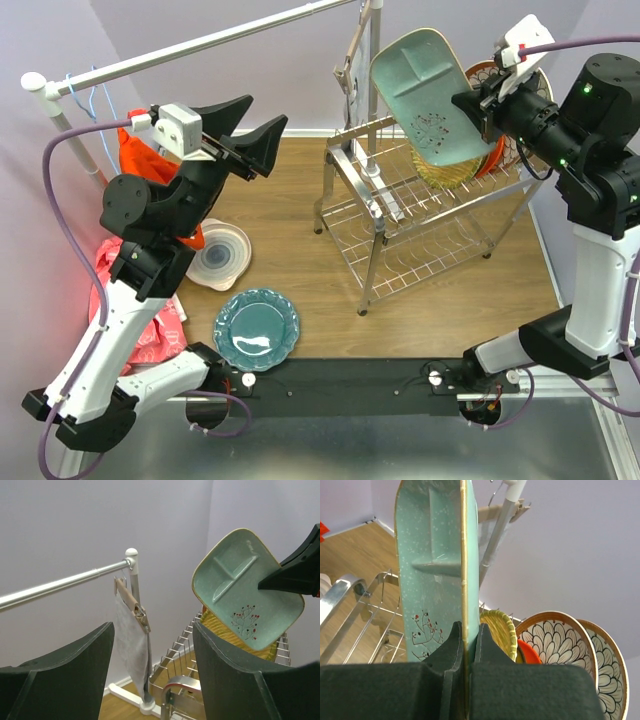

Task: Load the plates into the dish rack
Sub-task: Insert the plate into the dish rack

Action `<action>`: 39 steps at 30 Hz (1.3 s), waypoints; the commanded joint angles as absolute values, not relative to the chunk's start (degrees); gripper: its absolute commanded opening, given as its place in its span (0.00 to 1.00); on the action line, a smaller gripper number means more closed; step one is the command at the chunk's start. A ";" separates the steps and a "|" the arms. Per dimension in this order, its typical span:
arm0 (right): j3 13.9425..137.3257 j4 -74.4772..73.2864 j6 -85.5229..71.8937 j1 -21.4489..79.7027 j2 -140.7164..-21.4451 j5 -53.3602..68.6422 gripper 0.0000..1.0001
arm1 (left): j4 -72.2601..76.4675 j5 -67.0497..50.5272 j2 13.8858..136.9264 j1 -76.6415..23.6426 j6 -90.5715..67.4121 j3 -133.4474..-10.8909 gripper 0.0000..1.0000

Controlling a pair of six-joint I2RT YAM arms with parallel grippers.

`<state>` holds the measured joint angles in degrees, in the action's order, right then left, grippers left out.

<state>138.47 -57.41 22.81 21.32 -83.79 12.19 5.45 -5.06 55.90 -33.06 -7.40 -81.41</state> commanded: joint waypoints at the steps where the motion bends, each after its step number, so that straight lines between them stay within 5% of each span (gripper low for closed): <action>1: 139.84 -53.09 23.38 21.71 -82.00 8.62 0.00 | 5.54 -2.90 55.02 -32.78 -8.79 -80.86 0.72; 39: 145.11 -64.68 22.85 21.71 -86.04 2.37 0.00 | 7.82 -1.23 51.77 -32.78 -11.51 -73.04 0.72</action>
<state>142.06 -67.59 22.37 21.34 -86.28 2.61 6.11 -2.92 52.49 -33.06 -11.05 -73.69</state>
